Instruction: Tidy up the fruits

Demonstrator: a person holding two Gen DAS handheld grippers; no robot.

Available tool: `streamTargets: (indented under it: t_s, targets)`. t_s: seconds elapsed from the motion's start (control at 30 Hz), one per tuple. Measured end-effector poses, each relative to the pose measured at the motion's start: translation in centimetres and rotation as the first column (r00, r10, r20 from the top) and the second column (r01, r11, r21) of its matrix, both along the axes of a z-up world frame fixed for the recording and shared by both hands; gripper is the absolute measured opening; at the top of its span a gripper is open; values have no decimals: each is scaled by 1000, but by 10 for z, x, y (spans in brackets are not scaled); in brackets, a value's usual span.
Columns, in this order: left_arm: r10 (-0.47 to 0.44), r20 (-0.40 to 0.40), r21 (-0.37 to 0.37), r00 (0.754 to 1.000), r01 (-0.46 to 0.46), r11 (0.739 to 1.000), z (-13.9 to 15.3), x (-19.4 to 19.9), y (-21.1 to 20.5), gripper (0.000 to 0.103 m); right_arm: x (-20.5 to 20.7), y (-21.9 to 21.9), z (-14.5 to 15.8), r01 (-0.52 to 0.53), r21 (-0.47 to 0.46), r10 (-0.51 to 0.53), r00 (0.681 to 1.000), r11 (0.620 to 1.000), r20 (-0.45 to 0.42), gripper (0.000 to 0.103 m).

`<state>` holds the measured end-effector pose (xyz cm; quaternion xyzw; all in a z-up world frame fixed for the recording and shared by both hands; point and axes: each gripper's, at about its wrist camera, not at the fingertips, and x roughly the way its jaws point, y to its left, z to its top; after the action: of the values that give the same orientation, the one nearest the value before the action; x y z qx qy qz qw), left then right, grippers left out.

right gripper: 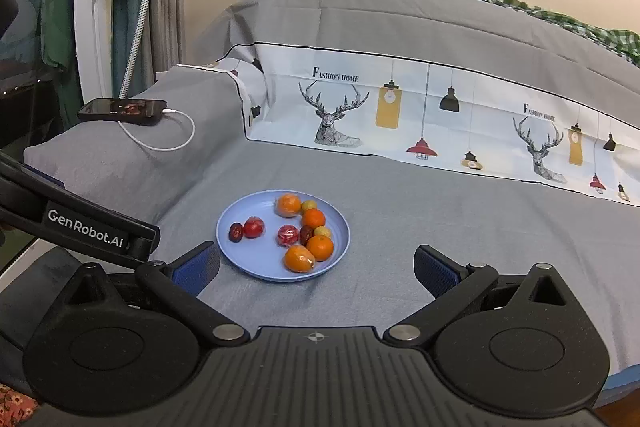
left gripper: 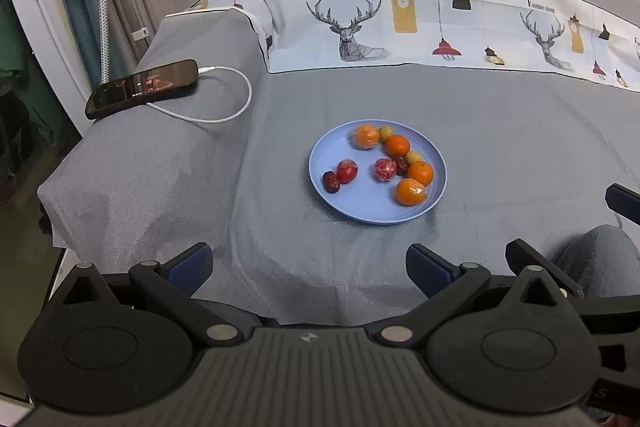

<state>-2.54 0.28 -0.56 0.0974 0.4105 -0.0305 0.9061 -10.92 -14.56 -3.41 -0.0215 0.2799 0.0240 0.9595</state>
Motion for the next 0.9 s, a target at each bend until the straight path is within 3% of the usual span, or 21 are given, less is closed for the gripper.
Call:
streamTargets:
  t_s: [0.9]
  targets:
    - [2,3,-1,1000,-2,1000,0,1,0,103,3,3,-2,-4,-8,4,1000,1000,-10,102]
